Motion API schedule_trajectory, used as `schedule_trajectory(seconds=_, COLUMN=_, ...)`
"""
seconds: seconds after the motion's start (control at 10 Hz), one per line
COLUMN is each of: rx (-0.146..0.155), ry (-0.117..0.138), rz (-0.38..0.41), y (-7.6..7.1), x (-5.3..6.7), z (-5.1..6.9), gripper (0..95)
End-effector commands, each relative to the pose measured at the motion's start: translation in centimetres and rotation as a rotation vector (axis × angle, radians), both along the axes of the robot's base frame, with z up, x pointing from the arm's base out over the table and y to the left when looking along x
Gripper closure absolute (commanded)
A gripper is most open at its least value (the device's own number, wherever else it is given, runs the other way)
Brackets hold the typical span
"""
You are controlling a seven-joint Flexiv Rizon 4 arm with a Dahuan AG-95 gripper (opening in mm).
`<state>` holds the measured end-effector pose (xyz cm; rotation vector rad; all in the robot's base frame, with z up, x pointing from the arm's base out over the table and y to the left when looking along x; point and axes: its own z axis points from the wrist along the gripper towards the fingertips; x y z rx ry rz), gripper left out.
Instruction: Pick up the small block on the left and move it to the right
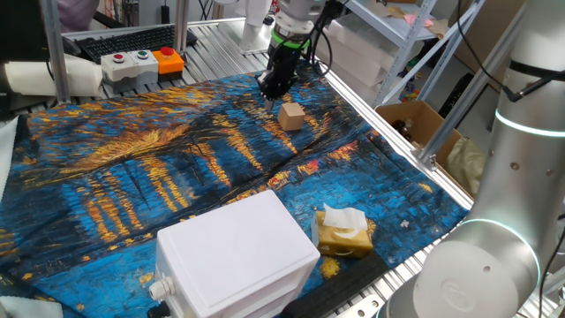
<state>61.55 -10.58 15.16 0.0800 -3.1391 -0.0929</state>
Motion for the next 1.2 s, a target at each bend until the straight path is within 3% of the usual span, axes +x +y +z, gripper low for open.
schedule_trajectory(seconds=0.1, rx=0.012, ry=0.002, rz=-0.014, y=-0.07, x=-0.1, z=-0.1, gripper=95.0)
schedule_trajectory(seconds=0.8, rx=0.015, ry=-0.004, rz=-0.061, y=-0.07, x=-0.1, z=-0.1, gripper=95.0)
schedule_trajectory(seconds=1.1, rx=0.013, ry=0.018, rz=-0.1, y=-0.07, x=-0.1, z=-0.1, gripper=95.0)
schedule_trajectory(seconds=1.2, rx=0.007, ry=0.052, rz=-0.152, y=-0.07, x=-0.1, z=-0.1, gripper=95.0)
